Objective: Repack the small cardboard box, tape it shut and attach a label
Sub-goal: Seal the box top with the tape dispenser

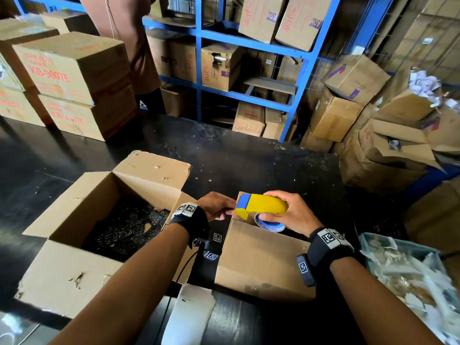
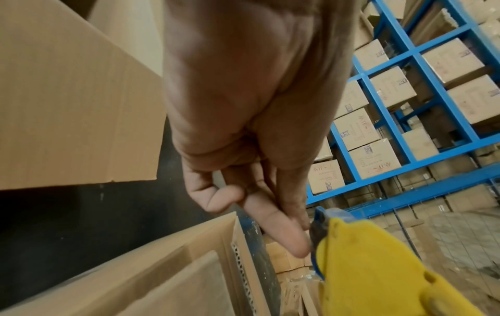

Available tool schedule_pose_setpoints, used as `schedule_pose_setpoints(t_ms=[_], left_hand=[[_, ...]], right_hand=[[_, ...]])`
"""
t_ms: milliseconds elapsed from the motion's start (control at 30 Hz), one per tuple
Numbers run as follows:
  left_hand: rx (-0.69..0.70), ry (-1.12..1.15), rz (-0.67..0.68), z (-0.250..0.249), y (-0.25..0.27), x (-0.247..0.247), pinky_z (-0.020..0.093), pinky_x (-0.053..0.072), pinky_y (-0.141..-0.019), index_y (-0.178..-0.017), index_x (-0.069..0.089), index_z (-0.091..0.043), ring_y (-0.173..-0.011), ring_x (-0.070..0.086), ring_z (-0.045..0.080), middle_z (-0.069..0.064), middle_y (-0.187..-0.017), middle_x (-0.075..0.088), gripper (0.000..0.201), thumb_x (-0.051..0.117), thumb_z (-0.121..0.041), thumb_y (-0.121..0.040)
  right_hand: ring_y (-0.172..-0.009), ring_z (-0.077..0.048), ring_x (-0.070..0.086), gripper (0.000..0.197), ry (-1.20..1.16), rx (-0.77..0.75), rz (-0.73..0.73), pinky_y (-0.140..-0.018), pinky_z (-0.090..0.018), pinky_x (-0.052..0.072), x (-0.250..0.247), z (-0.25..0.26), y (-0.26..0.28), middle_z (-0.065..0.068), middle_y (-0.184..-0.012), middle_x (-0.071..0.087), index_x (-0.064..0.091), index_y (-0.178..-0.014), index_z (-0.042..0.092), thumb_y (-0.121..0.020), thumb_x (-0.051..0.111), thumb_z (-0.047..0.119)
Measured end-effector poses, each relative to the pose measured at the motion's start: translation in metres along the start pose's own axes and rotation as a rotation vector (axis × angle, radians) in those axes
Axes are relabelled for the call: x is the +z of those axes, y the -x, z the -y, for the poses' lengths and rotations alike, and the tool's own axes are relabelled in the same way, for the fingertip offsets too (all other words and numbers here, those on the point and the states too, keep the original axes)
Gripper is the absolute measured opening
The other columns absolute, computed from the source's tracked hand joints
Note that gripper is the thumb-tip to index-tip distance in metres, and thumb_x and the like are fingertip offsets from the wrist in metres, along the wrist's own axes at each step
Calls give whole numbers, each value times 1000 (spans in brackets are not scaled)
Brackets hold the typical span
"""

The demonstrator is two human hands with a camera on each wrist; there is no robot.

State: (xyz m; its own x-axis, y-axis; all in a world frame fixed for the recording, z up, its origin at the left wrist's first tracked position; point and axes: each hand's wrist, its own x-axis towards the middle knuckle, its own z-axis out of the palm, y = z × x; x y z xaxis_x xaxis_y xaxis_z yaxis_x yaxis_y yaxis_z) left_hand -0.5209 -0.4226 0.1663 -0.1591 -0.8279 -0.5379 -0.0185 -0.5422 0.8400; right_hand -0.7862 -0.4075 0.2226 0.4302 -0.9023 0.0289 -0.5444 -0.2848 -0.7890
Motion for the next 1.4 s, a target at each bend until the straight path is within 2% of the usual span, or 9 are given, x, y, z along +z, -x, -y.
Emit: schedule_pose_setpoints(t_ms=[267,433,567,700,867,933,1067,1200,1400], left_hand=[[83,-58,-86,-4,9,-21,19,42,-50,-101,76,-3,-67,68,8,10,-87,77,20,72,-18,-89],[122,-54,-132,-2,24,-68,25,39,-59,-98,76,-2,-63,60,11,9,-83,74,22,70,-22,-91],[137,-122,-184,10,19,-69,32,42,-70,-93,79,-10,-79,57,22,14,-93,75,22,72,-30,-89],[128,-125,-233,23,22,-71,31,42,-67,-90,79,-9,-79,57,24,17,-92,74,21,73,-29,-88],[157,-166,-269,38,17,-66,30,44,-64,-85,79,-8,-74,56,24,12,-78,72,20,73,-27,-89],[161,-179,-275,41,13,-60,29,46,-66,-83,79,-10,-72,58,21,9,-76,72,19,73,-27,-89],[166,-205,-308,42,10,-45,15,44,-59,-92,77,-8,-64,58,8,4,-76,70,18,66,-21,-95],[186,-188,-312,51,2,-35,7,43,-51,-94,76,-1,-53,60,-4,5,-74,70,20,66,-18,-95],[193,-120,-330,65,-9,-24,21,48,-71,-89,77,-6,-63,65,4,5,-75,73,15,71,-20,-91]], right_hand=[[-104,0,65,59,-54,13,-62,-83,-15,53,-9,-7,10,13,-114,70,70,-123,24,-70,94,34],[-107,-1,65,58,-41,51,-64,-85,-15,51,-33,-20,21,15,-115,71,71,-121,27,-68,95,32],[-99,-2,69,53,-12,65,-18,-80,-16,52,-23,-18,12,13,-108,74,73,-117,23,-68,95,24],[-98,-6,72,55,9,80,20,-85,-24,57,-12,-20,8,11,-107,76,75,-116,24,-65,95,29],[-91,10,66,56,84,110,63,-77,-9,49,-5,-27,9,12,-107,74,74,-119,25,-67,95,30],[-95,11,65,61,126,126,67,-80,-12,49,-4,-30,10,15,-108,73,73,-122,27,-65,95,37],[-97,4,66,61,140,152,72,-87,-25,54,-6,-34,11,13,-107,74,74,-121,26,-64,95,37],[-97,-10,66,53,173,112,68,-85,-20,48,-8,-35,17,0,-107,76,76,-115,21,-67,95,34],[-91,-18,69,42,163,89,60,-85,-40,54,-10,-43,23,3,-94,75,76,-103,23,-69,93,39]])
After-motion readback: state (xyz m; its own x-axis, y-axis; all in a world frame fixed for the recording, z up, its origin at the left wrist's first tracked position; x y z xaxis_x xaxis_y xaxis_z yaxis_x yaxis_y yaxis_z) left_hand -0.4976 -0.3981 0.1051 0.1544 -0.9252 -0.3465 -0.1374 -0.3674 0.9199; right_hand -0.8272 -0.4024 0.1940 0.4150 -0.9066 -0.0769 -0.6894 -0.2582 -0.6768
